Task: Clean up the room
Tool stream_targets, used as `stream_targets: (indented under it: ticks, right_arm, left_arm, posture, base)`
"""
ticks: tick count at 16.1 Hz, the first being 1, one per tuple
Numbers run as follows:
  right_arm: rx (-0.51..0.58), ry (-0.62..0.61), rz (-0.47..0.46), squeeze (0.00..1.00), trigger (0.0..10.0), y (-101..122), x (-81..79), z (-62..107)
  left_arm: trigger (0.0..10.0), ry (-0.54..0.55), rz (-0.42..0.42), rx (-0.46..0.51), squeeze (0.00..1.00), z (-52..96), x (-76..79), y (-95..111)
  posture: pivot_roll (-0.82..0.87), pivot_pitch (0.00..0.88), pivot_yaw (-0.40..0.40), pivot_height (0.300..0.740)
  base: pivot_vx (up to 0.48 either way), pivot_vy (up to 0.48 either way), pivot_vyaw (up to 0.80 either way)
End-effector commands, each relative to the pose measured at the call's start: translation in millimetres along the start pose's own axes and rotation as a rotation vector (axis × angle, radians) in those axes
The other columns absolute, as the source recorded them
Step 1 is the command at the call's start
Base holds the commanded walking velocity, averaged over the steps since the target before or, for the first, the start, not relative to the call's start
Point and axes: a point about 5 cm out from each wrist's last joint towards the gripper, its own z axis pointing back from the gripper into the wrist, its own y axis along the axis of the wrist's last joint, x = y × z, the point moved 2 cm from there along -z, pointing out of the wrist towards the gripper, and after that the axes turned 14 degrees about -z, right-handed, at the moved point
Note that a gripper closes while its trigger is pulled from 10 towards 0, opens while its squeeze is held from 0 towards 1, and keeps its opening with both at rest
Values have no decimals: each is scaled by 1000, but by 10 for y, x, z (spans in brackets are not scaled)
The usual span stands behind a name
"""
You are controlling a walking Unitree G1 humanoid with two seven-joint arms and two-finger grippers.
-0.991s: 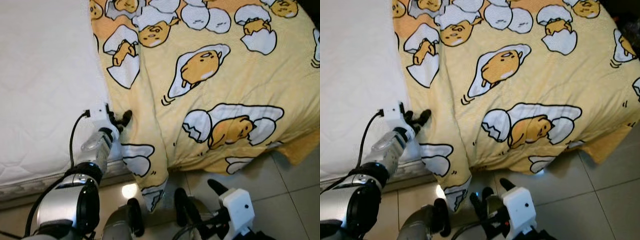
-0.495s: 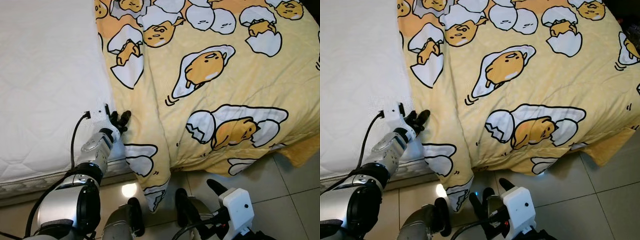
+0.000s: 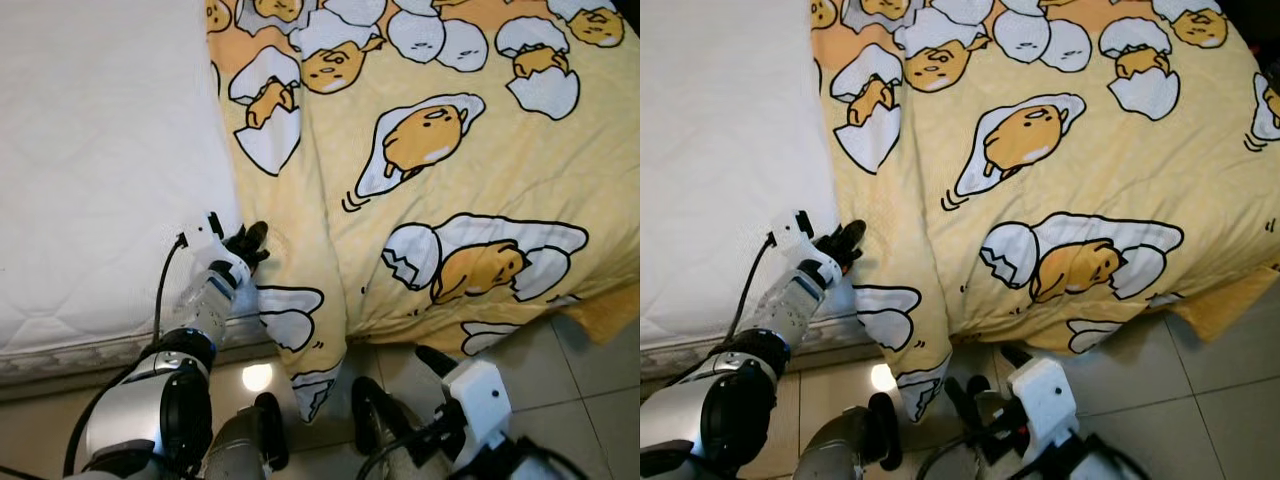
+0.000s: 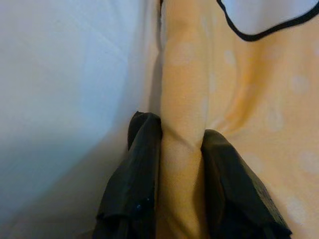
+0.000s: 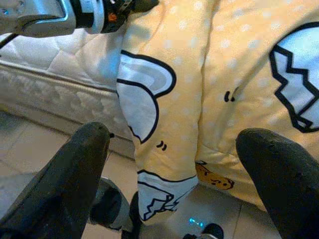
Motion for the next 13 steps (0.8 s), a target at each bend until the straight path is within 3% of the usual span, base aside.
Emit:
stream_targets:
  ticks: [1,4,5,8,13]
  right_arm:
    - [-29,13,-28,0,10000,-57,8,22]
    - [-45,46,-52,0,10000,-91,-47,-14]
    - [-48,61,-62,0,10000,-93,-75,-17]
    - [-52,59,-70,0,10000,-94,-57,-5]
    - [-52,68,-70,0,10000,-68,-65,-11]
  left_arm:
    - [0,-19,78,-123,0,96,58,-374]
    - [0,-158,18,-163,0,116,216,-475]
    - [0,-146,25,-156,0,132,167,-462]
    - [0,-128,30,-138,0,195,2,-411]
    - [0,38,-140,-116,0,362,-528,-159]
  posture:
    - [-228,348,8,740]
    - [-220,346,7,740]
    - [-218,347,7,740]
    - [-211,348,6,740]
    - [-202,342,2,740]
  base:
    - [0,0,0]
    - [0,0,0]
    - [0,0,0]
    - [0,0,0]
    - [0,0,0]
